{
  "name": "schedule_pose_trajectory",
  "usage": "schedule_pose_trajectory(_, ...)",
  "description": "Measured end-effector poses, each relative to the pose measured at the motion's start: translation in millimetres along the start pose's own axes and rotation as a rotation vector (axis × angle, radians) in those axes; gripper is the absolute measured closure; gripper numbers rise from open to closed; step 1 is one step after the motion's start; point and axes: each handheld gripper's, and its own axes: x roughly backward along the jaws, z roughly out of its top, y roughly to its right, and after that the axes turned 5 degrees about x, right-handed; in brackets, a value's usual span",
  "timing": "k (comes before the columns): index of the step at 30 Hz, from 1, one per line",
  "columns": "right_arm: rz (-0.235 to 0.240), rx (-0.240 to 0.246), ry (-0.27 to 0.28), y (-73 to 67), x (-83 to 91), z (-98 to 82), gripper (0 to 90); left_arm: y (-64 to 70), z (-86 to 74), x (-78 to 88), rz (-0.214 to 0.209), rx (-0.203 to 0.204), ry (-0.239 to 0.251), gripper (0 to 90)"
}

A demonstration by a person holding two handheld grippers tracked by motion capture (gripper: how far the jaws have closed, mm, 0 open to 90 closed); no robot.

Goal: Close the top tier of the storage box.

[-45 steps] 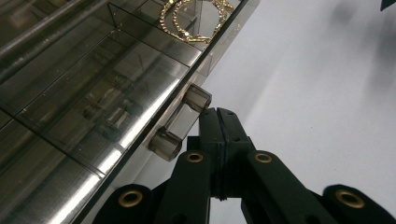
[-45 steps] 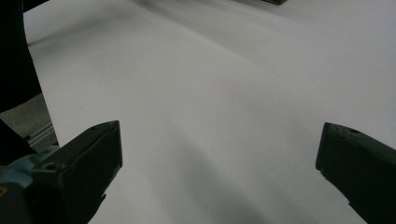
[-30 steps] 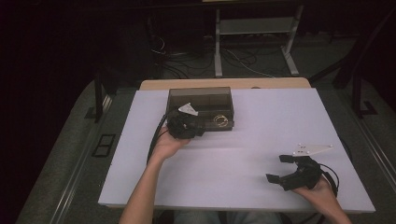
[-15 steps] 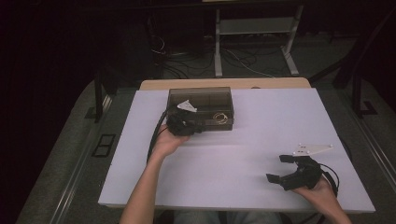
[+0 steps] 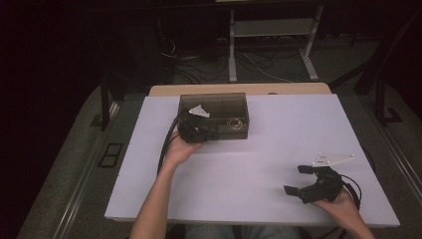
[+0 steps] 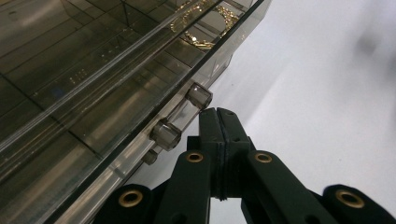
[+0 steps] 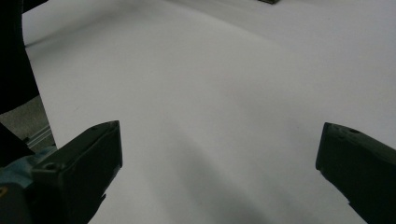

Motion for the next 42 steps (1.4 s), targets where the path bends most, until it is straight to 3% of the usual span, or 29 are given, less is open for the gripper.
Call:
schedule_pose_trajectory(9, 0.002, 0.0, 0.0, 0.4, 0.3, -0.2, 0.0, -4.0, -0.2, -3.3, -0.001, 0.012, 0.001, 88.8)
schedule_pose_trajectory(25, 0.0, 0.001, -0.005, 0.5, -0.5, -0.4, 0.0, -11.9, -0.1, -6.4, 0.019, 0.051, 0.055, 88.9)
schedule_pose_trajectory(36, 0.0, -0.003, -0.001, -0.3, 0.1, -0.1, 0.0, -5.7, 0.4, 1.7, -0.01, 0.063, 0.078, 88.5)
schedule_pose_trajectory(42, 0.001, 0.003, 0.004, -1.5, 0.8, 0.4, 0.0, 2.8, 1.3, 8.2, -0.023, 0.045, 0.082, 79.2)
